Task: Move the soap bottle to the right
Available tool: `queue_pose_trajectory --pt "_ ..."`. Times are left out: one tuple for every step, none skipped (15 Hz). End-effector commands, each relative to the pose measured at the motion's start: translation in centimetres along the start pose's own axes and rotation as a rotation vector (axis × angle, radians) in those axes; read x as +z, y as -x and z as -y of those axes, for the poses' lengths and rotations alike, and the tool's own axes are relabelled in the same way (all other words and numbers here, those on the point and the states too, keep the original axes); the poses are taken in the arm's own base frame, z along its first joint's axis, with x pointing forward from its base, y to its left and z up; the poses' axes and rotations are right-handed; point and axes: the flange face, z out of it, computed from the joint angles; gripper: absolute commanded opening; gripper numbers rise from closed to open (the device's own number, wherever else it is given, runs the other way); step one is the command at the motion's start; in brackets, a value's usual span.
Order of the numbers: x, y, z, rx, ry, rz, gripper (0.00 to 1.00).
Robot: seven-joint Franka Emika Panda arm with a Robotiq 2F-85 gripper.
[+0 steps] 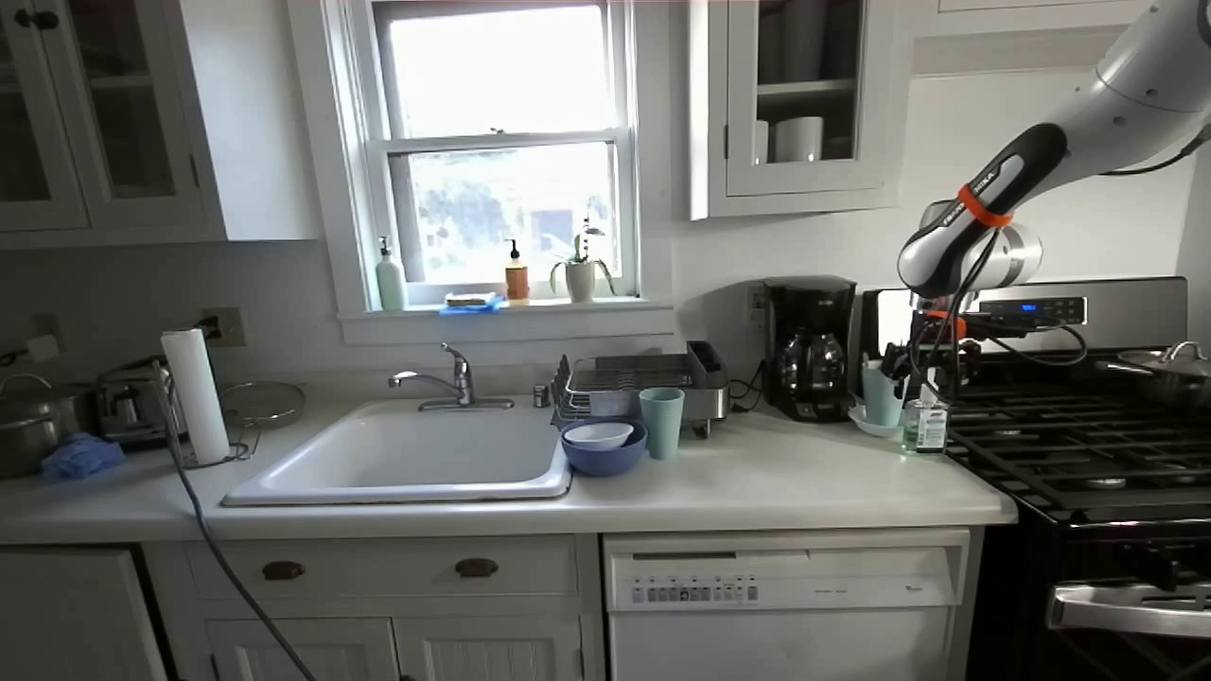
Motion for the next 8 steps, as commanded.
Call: queue_pose_trajectory --pt "-3.2 2.8 1.0 0.1 0.057 0.054 1.0" --pt "-4.3 3.5 1.6 0.162 0.06 0.073 1.0" --pt "-5.3 4.0 2.2 0.207 0.043 0.091 1.0" --pt "-6.4 4.3 2.8 0.275 0.023 0.098 1.0" --pt "-7.3 4.5 3.4 0.327 0.012 0.092 1.0" --pt "-8.4 4.9 4.1 0.381 0.021 0.096 1.0" --pt "-9.3 5.3 4.7 0.432 0.016 0.1 1.0" --pt "-10.2 5.6 5.4 0.485 0.01 0.093 1.0"
